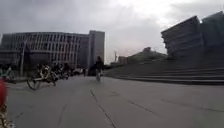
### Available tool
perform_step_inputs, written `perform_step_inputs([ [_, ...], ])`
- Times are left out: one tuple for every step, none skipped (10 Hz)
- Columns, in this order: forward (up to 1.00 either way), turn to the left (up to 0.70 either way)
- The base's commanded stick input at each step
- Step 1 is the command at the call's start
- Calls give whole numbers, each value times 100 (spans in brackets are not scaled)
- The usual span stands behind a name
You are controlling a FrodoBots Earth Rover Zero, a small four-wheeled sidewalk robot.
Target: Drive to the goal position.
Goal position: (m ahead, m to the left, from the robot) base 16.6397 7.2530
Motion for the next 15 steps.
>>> perform_step_inputs([
  [70,0],
  [70,0],
  [70,0],
  [70,0],
  [70,0],
  [70,0],
  [70,0],
  [70,0],
  [70,0],
  [70,0],
  [70,0],
  [70,0],
  [70,0],
  [70,0],
  [70,0],
])
